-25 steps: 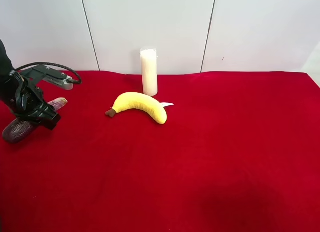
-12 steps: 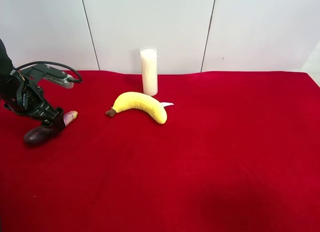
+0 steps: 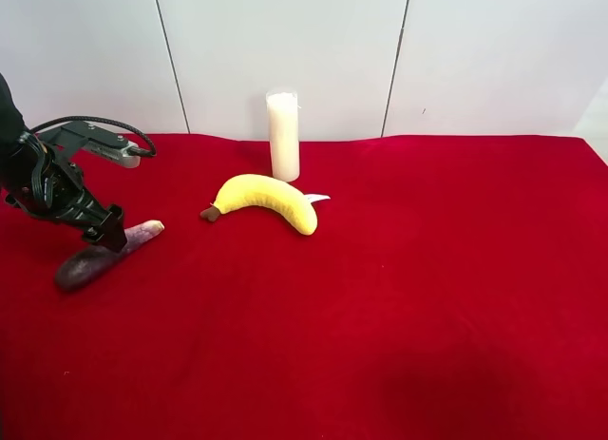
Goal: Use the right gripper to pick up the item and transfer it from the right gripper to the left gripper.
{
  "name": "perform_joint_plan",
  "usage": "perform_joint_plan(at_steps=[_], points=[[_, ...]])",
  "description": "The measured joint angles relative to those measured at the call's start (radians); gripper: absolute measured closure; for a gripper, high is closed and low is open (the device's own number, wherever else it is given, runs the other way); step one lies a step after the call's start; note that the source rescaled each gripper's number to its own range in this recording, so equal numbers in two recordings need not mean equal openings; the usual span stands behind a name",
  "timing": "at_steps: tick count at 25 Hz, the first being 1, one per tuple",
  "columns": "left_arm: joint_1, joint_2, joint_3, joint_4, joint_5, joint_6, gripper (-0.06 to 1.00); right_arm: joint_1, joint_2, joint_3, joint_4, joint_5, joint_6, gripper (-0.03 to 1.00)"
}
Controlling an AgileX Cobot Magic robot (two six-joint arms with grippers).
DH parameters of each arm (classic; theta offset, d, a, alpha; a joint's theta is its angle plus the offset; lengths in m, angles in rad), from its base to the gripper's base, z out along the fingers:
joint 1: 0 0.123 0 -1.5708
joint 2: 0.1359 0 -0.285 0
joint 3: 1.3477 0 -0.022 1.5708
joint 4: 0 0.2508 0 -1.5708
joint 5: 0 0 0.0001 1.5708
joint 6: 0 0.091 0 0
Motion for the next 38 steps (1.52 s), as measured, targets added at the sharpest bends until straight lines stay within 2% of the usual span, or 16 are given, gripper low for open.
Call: perform_joint_plan(at_steps=[7, 16, 21, 29, 34, 38], points=[[0.000, -0.066, 0.000, -0.001, 0.041, 0.004, -0.05, 0.000, 0.000, 0.000, 0.000, 0.000, 0.000, -0.03], [0.000, -0.395, 0.004, -0.004, 0.288, 0.004, -0.05, 0.000, 0.000, 0.000, 0.000, 0.000, 0.000, -0.03], [0.000, -0.589, 0.088, -0.004, 0.391, 0.004, -0.05, 0.000, 0.000, 0.000, 0.000, 0.000, 0.000, -0.03], [0.000, -0.940, 0.273, -0.007, 0.419, 0.004, -0.05, 0.000, 0.000, 0.000, 0.000, 0.000, 0.000, -0.03], [0.000, -1.104, 0.302, -0.074, 0.493, 0.004, -0.05, 0.000, 0.000, 0.000, 0.000, 0.000, 0.000, -0.03], [0.000, -1.187, 0.302, -0.091, 0.569, -0.021, -0.05, 0.000, 0.000, 0.000, 0.000, 0.000, 0.000, -0.03]])
